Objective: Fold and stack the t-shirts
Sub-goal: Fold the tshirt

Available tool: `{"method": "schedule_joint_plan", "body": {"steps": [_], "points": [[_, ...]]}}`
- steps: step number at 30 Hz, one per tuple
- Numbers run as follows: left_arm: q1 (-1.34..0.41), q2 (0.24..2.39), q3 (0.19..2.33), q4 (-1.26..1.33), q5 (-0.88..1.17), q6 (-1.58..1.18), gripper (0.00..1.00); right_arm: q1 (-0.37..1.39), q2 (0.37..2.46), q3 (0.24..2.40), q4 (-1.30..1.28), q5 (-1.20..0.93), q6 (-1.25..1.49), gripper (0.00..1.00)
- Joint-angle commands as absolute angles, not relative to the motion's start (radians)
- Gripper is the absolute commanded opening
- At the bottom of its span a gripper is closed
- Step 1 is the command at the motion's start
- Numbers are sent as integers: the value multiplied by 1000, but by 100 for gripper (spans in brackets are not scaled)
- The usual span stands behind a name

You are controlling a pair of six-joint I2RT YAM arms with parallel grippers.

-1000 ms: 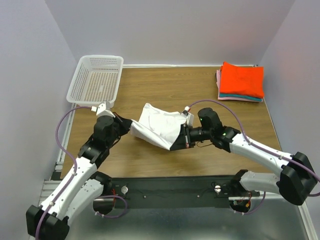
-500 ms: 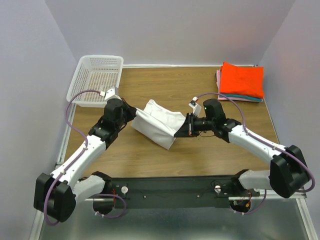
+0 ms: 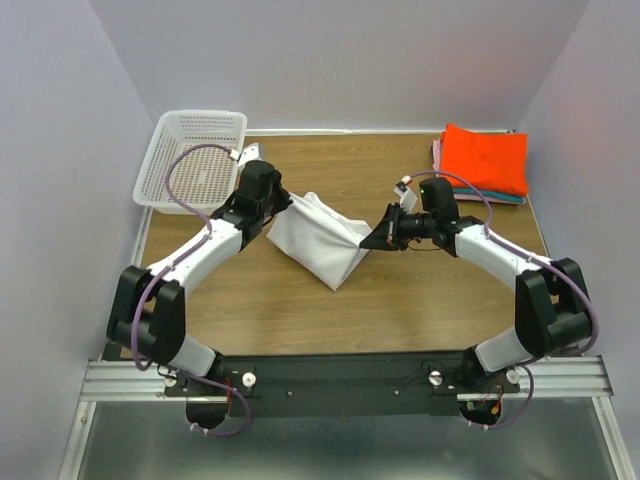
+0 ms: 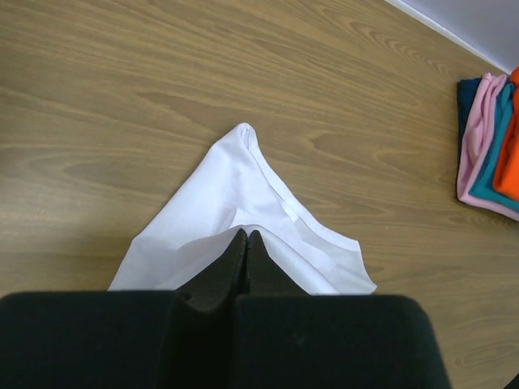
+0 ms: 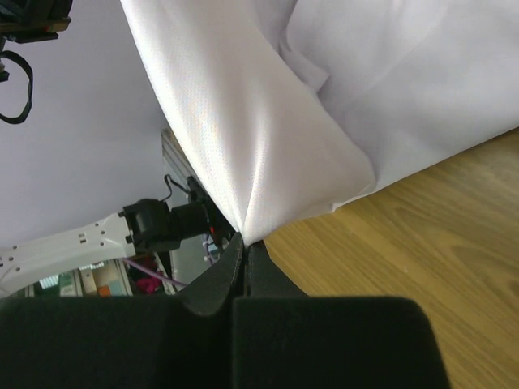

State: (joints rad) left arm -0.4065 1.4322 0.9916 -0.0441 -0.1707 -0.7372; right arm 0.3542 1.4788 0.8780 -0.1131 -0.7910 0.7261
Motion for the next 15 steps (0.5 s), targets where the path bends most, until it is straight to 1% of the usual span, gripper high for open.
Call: {"method": "schedule_joint_plan", "body": {"steps": [1,6,8,15], "points": [[-384,1546,1081,-5,-204,-689,0,311,1543,928,-144,-825,701,1],[-374,1695,1206,-5,-166,-669,0,269,1647,988,-144,-813,698,1],[-373,1788,1259,-5,-150,-651,0,241,1696,1009,-143,-813,696,1],[-371,1945,1385,-5,-101,-618,0,192,1821,1066,-143,-798,686,1]]}}
